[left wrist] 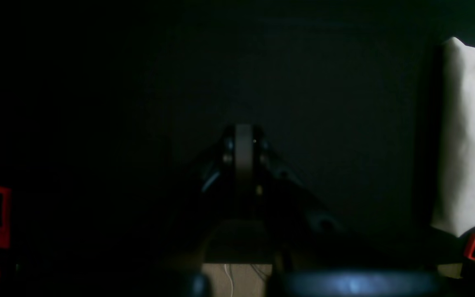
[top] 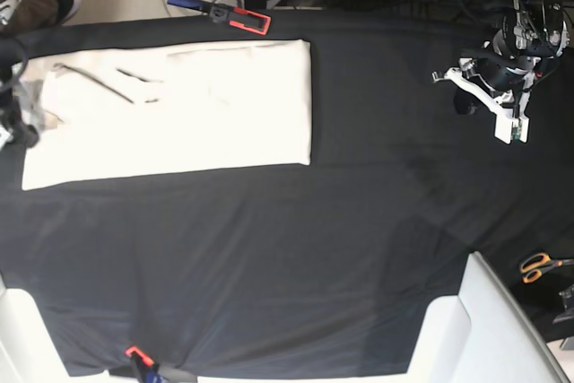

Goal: Fold the T-shirt properly
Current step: 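Raise the left gripper away from the shirt to its side, then grasp the strip end with the right gripper and fold it over the shirt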

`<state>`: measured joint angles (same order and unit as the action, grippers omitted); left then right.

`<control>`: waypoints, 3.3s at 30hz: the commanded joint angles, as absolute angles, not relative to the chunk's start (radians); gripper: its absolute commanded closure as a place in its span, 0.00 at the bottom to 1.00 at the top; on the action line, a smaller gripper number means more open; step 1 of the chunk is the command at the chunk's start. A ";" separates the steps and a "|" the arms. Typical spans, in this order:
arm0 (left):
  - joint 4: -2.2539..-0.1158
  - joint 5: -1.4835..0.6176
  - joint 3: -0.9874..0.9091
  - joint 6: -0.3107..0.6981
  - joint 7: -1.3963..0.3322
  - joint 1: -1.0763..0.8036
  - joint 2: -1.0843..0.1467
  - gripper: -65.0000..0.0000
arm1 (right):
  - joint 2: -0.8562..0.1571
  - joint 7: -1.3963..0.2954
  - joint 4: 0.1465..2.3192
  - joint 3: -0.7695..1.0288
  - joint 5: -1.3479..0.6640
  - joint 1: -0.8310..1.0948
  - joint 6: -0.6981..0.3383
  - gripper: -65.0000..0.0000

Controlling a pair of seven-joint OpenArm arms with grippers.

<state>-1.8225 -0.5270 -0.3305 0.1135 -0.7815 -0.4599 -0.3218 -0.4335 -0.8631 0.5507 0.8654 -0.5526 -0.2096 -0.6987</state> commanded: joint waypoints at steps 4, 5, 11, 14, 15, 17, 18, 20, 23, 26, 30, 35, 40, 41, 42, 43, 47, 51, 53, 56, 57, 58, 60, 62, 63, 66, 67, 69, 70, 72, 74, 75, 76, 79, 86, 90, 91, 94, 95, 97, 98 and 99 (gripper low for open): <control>-1.837 -0.533 -0.337 0.122 -0.766 -0.458 -0.335 1.00 | -0.421 -0.883 0.555 0.832 -0.539 -0.211 -0.698 0.26; -1.837 -0.533 -0.337 0.122 -0.766 -0.458 -0.335 1.00 | -0.417 -0.883 0.555 0.822 -0.539 -0.211 -0.698 0.26; -1.837 -0.533 -0.337 0.122 -0.766 -0.456 -0.335 1.00 | -0.412 -0.883 0.555 0.754 -0.539 -0.189 -0.698 0.33; -1.837 -0.533 -0.337 0.122 -0.766 -0.456 -0.335 1.00 | -0.412 -0.877 0.555 0.748 -0.538 -0.185 -0.698 0.48; -1.837 -0.533 -0.337 0.122 -0.766 -0.456 -0.335 1.00 | -0.414 -0.877 0.555 0.748 -0.536 -0.185 -0.698 0.54; -1.837 -0.533 -0.337 0.122 -0.766 -0.456 -0.335 1.00 | -0.417 -0.875 0.555 0.748 -0.536 -0.185 -0.698 0.64; -1.837 -0.533 -0.337 0.122 -0.766 -0.456 -0.335 1.00 | -0.417 -0.875 0.555 0.748 -0.536 -0.185 -0.698 0.70; -1.837 -0.533 -0.337 0.122 -0.766 -0.456 -0.335 1.00 | -0.418 -0.875 0.555 0.748 -0.535 -0.186 -0.698 0.82; -1.837 -0.533 -0.337 0.122 -0.766 -0.456 -0.335 1.00 | -0.415 -0.875 0.561 0.746 -0.533 -0.189 -0.698 0.99; -1.837 -0.533 -0.337 0.122 -0.766 -0.456 -0.334 1.00 | -0.415 -0.875 0.562 0.707 -0.530 -0.205 -0.698 0.99; -1.837 -0.533 -0.337 0.122 -0.766 -0.456 -0.334 1.00 | -0.387 -0.872 0.707 0.631 -0.532 -0.168 -0.698 0.99; -1.837 -0.533 -0.344 0.122 -0.766 -0.460 -0.335 1.00 | -0.314 -0.780 1.073 0.565 -0.530 -0.024 -0.524 0.99; -1.839 -0.532 -0.348 0.122 -0.766 -0.466 -0.340 1.00 | -0.320 -0.656 1.326 0.409 -0.513 0.093 -0.229 0.99; -1.839 -0.532 -0.348 0.122 -0.766 -0.467 -0.340 1.00 | -0.320 -0.647 1.369 0.387 -0.492 0.110 -0.183 0.99; -1.839 -0.532 -0.348 0.122 -0.766 -0.467 -0.340 1.00 | -0.320 -0.650 1.412 0.372 -0.467 0.120 -0.153 0.99; -1.839 -0.532 -0.348 0.122 -0.766 -0.469 -0.340 1.00 | -0.320 -0.657 1.445 0.357 -0.444 0.127 -0.145 0.99; -1.839 -0.532 -0.348 0.122 -0.766 -0.469 -0.340 1.00 | -0.275 -0.748 1.557 0.294 -0.340 0.136 -0.143 0.99; -1.844 -0.532 -0.348 0.122 -0.768 -0.469 -0.340 1.00 | -0.171 -0.805 1.656 0.285 -0.179 0.140 -0.143 0.99; -1.844 -0.532 -0.348 0.122 -0.768 -0.469 -0.341 1.00 | -0.116 -0.819 1.698 0.268 -0.074 0.142 -0.147 0.99; -1.845 -0.533 -0.349 0.122 -0.768 -0.489 -0.378 1.00 | -0.053 -0.816 1.744 0.202 0.064 0.174 -0.147 0.99; -1.845 -0.533 -0.349 0.122 -0.768 -0.496 -0.386 1.00 | -0.036 -0.816 1.756 0.179 0.093 0.183 -0.147 0.99; -1.845 -0.533 -0.349 0.122 -0.768 -0.503 -0.394 1.00 | -0.024 -0.816 1.767 0.160 0.113 0.193 -0.147 0.99; -1.845 -0.533 -0.349 0.122 -0.780 -0.524 -0.424 1.00 | -0.010 -0.817 1.794 0.125 0.145 0.211 -0.147 0.99; -1.844 -0.533 -0.351 0.122 -0.816 -0.538 -0.453 1.00 | 0.013 -0.819 1.816 0.090 0.163 0.222 -0.147 0.99; -1.842 -0.533 -0.352 0.122 -0.826 -0.539 -0.461 1.00 | 0.022 -0.819 1.825 0.076 0.176 0.229 -0.147 0.99; -1.845 -0.533 -0.456 0.122 -0.832 -0.585 -0.461 1.00 | 0.065 -0.819 1.845 0.031 0.223 0.248 -0.147 0.99; -1.845 -0.533 -0.487 0.122 -0.832 -0.593 -0.461 1.00 | 0.076 -0.819 1.850 0.013 0.232 0.254 -0.147 0.99; -1.845 -0.532 -0.539 0.122 -0.835 -0.610 -0.467 1.00 | 0.085 -0.820 1.870 -0.030 0.234 0.268 -0.143 0.99; -1.845 -0.532 -0.568 0.122 -0.835 -0.627 -0.469 1.00 | 0.087 -0.820 1.877 -0.059 0.234 0.277 -0.142 0.99; -1.845 -0.532 -0.621 0.122 -0.835 -0.642 -0.469 1.00 | 0.090 -0.842 1.890 -0.110 0.234 0.285 -0.142 0.99; -1.845 -0.532 -0.650 0.122 -0.835 -0.645 -0.469 1.00 | 0.090 -0.877 1.893 -0.153 0.234 0.285 -0.140 0.99; -1.845 -0.532 -0.654 0.122 -0.835 -0.648 -0.469 1.00 | 0.090 -0.888 1.896 -0.176 0.234 0.285 -0.131 0.99; -1.845 -0.532 -0.656 0.122 -0.835 -0.657 -0.469 1.00 | 0.090 -0.889 1.896 -0.202 0.234 0.285 -0.099 0.99; -1.845 -0.532 -0.651 0.122 -0.835 -0.661 -0.467 1.00 | 0.085 -0.892 1.896 -0.294 0.234 0.285 -0.013 0.99; -1.845 -0.532 -0.650 0.122 -0.835 -0.662 -0.463 1.00 | 0.082 -0.894 1.863 -0.452 0.232 0.234 0.105 0.99; -1.845 -0.532 -0.650 0.122 -0.835 -0.665 -0.463 1.00 | 0.082 -0.891 1.814 -0.492 0.232 0.217 0.122 0.99; -1.845 -0.532 -0.650 0.122 -0.835 -0.665 -0.461 1.00 | 0.084 -0.891 1.799 -0.506 0.232 0.216 0.133 0.99; -1.845 -0.532 -0.650 0.122 -0.835 -0.665 -0.461 1.00 | 0.084 -0.889 1.762 -0.542 0.232 0.208 0.162 0.99; -1.845 -0.532 -0.650 0.122 -0.835 -0.665 -0.461 1.00 | 0.084 -0.889 1.751 -0.550 0.232 0.203 0.166 0.99; -1.845 -0.532 -0.650 0.122 -0.835 -0.662 -0.461 1.00 | 0.085 -0.888 1.730 -0.552 0.232 0.203 0.166 0.99; -1.845 -0.532 -0.650 0.122 -0.835 -0.661 -0.461 1.00 | 0.085 -0.885 1.721 -0.552 0.232 0.200 0.166 0.99; -1.845 -0.532 -0.650 0.122 -0.835 -0.661 -0.461 1.00 | 0.085 -0.877 1.712 -0.552 0.232 0.191 0.166 0.99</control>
<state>-1.8290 -0.5308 -0.6399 0.1242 -0.8494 -0.6563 -0.4438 0.0746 -0.8978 1.6936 -0.5491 0.2279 0.2058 0.1612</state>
